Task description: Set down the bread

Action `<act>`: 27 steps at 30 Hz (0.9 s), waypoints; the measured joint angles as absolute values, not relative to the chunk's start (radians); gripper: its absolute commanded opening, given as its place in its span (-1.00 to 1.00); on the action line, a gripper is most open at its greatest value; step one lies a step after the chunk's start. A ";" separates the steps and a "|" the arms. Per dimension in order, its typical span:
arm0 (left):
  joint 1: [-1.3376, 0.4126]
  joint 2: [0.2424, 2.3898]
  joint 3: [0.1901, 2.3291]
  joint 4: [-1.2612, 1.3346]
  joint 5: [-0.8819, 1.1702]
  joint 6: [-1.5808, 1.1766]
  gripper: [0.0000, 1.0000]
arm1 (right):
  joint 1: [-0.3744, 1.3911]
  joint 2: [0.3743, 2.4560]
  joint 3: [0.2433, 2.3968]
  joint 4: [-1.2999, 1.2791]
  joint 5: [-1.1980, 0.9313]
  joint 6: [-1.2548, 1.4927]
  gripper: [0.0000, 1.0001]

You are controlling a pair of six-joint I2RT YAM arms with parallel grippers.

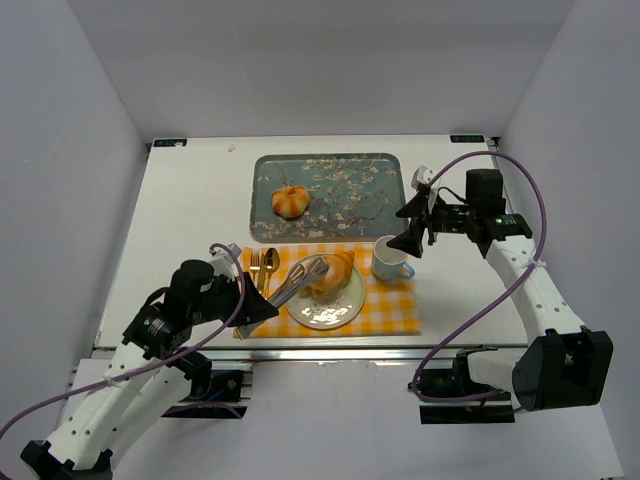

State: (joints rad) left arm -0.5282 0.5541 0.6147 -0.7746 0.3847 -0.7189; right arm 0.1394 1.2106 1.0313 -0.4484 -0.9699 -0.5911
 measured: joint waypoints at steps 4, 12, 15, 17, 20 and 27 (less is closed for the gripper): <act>-0.528 0.514 0.613 -0.782 0.376 -0.732 0.13 | 0.139 1.211 1.031 -0.448 -0.971 -0.591 0.79; -0.528 0.493 0.623 -0.845 0.277 -0.754 0.10 | 0.139 1.211 1.031 -0.448 -0.972 -0.591 0.79; -0.528 0.492 0.651 -0.880 0.218 -0.769 0.08 | 0.139 1.211 1.031 -0.448 -0.972 -0.591 0.79; -0.528 0.491 0.677 -0.899 0.180 -0.778 0.06 | 0.139 1.211 1.031 -0.448 -0.972 -0.591 0.79; -0.528 0.487 0.714 -0.915 0.116 -0.792 0.04 | 0.139 1.211 1.031 -0.448 -0.973 -0.591 0.79; -0.528 0.512 0.751 -0.904 0.018 -0.803 -0.36 | 0.139 1.211 1.031 -0.448 -0.973 -0.591 0.79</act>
State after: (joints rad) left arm -0.5282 0.5117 0.7509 -0.9035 0.0181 -0.8032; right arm 0.1390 1.2106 1.0313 -0.4484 -0.9730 -0.5915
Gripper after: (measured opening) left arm 0.405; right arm 0.895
